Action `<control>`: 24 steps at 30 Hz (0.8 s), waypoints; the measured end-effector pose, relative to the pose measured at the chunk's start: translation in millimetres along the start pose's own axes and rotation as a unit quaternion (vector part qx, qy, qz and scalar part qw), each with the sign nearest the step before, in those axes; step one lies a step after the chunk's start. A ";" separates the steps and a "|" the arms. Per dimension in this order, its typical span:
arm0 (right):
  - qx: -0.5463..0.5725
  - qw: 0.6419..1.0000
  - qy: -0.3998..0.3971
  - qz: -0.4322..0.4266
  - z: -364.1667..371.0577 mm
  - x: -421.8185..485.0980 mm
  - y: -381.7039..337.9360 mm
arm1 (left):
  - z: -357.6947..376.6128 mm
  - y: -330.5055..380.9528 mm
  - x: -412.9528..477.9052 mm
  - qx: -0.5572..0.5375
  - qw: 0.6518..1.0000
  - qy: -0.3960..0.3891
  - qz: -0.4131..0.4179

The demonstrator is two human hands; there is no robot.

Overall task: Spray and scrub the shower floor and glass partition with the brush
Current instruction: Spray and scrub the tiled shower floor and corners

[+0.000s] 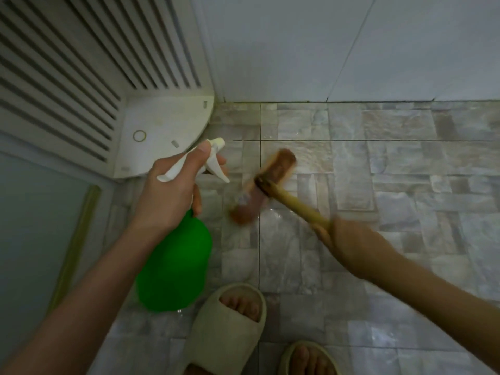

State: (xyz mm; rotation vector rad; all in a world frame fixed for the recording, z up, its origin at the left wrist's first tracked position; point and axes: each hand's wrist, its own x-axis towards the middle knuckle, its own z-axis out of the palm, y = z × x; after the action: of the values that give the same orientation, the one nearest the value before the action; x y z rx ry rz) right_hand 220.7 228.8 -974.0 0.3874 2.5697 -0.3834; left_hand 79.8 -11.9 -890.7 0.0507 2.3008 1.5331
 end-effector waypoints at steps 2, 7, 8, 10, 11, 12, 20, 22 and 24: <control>-0.045 0.998 -0.034 0.026 -2.0 -47.7 20.2 | -5.0 -5.0 -6.3 -0.007 1.000 0.003 -0.001; -0.005 1.000 -0.016 -0.010 10.4 1.4 -26.3 | -9.4 -15.0 -16.5 -0.013 1.000 0.006 -0.013; 0.005 0.999 -0.001 -0.036 13.6 20.3 -44.5 | -9.0 -16.2 -18.5 -0.011 1.000 0.003 -0.010; 0.014 0.998 0.022 -0.056 16.4 41.6 -56.9 | -6.6 -17.7 -20.4 0.009 1.000 -0.014 -0.006; 0.024 0.998 0.025 -0.051 17.9 38.3 -49.1 | -7.6 -17.5 -20.1 0.017 1.000 -0.018 -0.006; 0.037 0.999 0.015 -0.033 22.4 22.3 -31.2 | -7.6 -16.7 -22.1 0.017 1.000 -0.021 -0.008; 0.034 0.993 -0.012 0.116 48.5 -94.7 77.0 | 12.1 -6.3 -28.2 -0.005 0.998 -0.068 0.008; 0.066 0.991 0.027 0.110 51.2 -63.1 52.2 | 21.8 -8.3 -30.1 0.011 0.996 -0.091 0.010; 0.062 0.991 0.068 0.095 53.6 -40.1 38.1 | 32.3 -11.3 -31.5 0.024 0.993 -0.115 0.013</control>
State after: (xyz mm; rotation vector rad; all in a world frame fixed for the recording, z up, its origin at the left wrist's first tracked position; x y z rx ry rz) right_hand 290.6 237.7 -1005.0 0.7199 2.6186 -0.4612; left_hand 121.5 4.8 -902.8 0.2555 2.1615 1.4046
